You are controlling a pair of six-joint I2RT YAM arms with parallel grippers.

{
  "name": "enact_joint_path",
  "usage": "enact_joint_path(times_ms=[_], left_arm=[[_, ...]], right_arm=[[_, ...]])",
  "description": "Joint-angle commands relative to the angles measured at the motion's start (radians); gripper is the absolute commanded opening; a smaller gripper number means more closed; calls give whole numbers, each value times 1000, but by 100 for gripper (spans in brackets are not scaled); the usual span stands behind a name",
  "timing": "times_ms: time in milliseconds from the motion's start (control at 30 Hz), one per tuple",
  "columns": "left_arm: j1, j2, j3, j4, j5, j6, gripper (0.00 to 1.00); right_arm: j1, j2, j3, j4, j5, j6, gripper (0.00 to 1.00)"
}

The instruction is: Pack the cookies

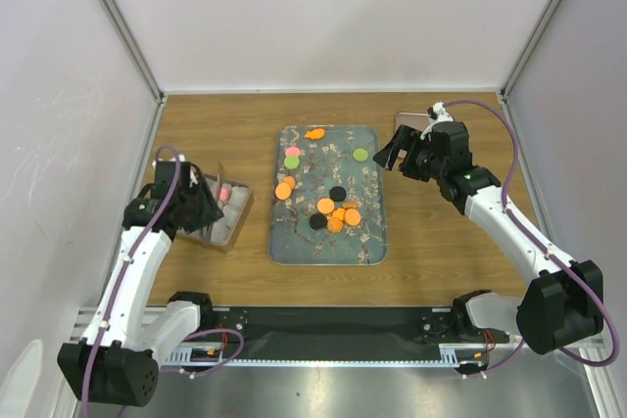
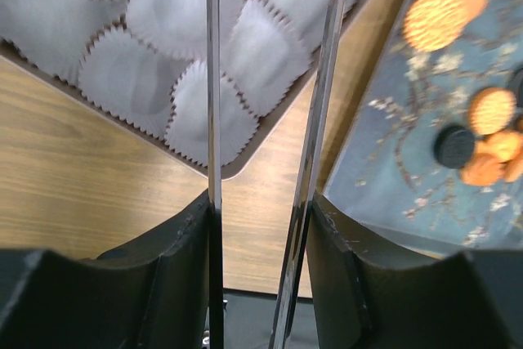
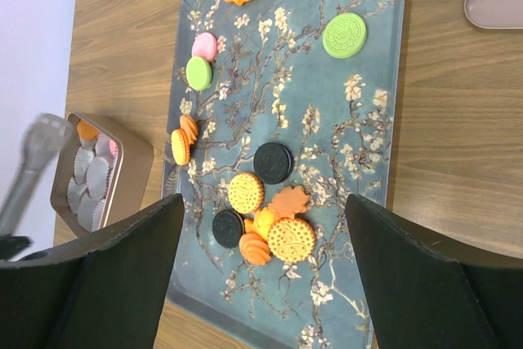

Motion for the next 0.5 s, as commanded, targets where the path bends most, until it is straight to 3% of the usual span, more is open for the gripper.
enact_joint_path(times_ms=[0, 133, 167, 267, 467], left_arm=[[-23, -37, 119, 1, -16, 30, 50], [-172, 42, 223, 6, -98, -2, 50], [-256, 70, 251, 14, -116, -8, 49], [-387, 211, 354, 47, -162, -17, 51], [-523, 535, 547, 129, -153, 16, 52]], right_arm=[[4, -8, 11, 37, -9, -5, 87], [5, -11, 15, 30, 9, -10, 87], [5, -11, 15, 33, 12, -11, 87], [2, -11, 18, 23, 20, -14, 87], [2, -19, 19, 18, 37, -20, 87]])
